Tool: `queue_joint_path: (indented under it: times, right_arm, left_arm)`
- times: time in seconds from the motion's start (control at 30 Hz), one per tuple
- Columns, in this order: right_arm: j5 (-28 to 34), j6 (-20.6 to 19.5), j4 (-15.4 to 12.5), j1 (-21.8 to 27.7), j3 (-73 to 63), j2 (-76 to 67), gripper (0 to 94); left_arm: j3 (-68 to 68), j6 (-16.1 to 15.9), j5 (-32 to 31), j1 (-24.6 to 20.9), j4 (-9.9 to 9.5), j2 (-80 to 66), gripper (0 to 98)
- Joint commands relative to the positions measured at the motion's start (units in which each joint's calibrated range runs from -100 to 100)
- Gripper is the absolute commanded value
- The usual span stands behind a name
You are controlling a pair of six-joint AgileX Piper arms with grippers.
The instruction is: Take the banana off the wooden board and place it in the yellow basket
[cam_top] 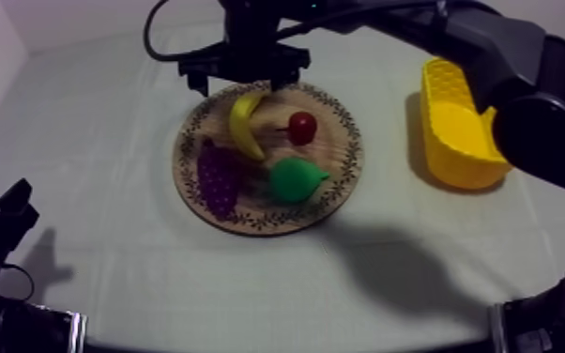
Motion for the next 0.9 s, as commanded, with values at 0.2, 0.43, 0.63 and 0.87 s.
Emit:
queue_joint_path:
  times: [0.2,0.43,0.63,0.87]
  right_arm:
    - [0.53,0.61,-0.48,0.47,-5.84,7.72,71.2]
    - [0.7,1.12,-0.51,0.77,-10.58,13.59,70.9]
    - [0.65,1.48,-0.51,1.0,-13.44,17.04,70.5]
    - [-0.16,2.25,-0.28,1.18,-15.62,19.64,61.6]
  left_arm:
    - [0.03,-0.01,0.0,0.0,-0.02,-0.03,0.1]
    - [0.03,-0.01,0.0,0.0,-0.02,-0.03,0.1]
    - [0.03,-0.01,0.0,0.0,-0.02,-0.03,0.1]
    - [0.03,-0.01,0.0,0.0,-0.02,-0.03,0.1]
